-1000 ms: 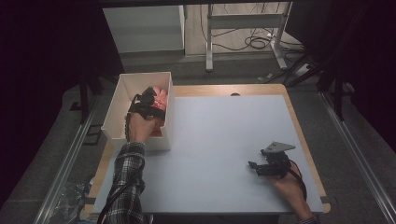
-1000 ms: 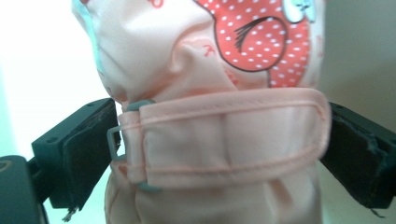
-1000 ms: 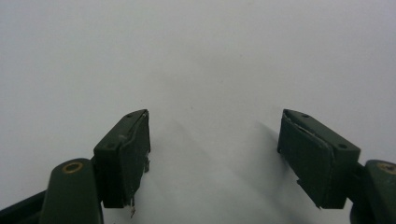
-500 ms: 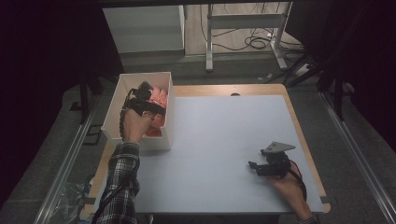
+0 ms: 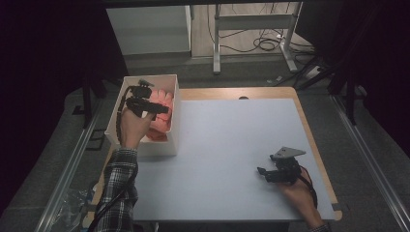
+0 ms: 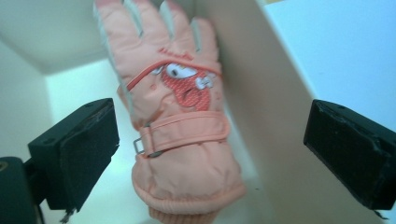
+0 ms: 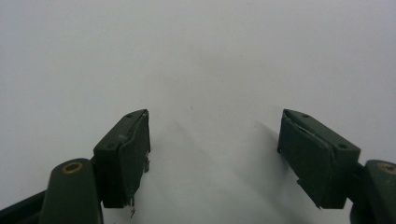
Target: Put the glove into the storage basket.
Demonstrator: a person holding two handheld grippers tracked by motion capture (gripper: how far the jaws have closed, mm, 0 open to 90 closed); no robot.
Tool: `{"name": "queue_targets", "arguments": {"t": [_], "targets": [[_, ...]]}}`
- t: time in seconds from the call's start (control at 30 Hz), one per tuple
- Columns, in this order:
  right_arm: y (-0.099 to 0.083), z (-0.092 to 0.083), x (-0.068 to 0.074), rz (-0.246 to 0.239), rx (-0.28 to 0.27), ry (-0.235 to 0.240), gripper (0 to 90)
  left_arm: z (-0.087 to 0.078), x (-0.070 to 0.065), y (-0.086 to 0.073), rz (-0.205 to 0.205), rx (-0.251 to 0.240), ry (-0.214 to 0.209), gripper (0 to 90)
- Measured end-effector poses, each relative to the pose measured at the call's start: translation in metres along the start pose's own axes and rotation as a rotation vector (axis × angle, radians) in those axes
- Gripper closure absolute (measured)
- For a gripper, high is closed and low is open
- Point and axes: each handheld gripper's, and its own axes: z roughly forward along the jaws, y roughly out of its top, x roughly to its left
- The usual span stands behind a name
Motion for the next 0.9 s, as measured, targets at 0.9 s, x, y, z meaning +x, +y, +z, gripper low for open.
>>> {"name": "queue_targets", "arguments": {"t": [0.9], "targets": [[0.0,0.0,0.0,-0.001,0.0,-0.001,25.7,-0.037,-0.107,-0.026,0.336,-0.168,-0.215,2.4]]}}
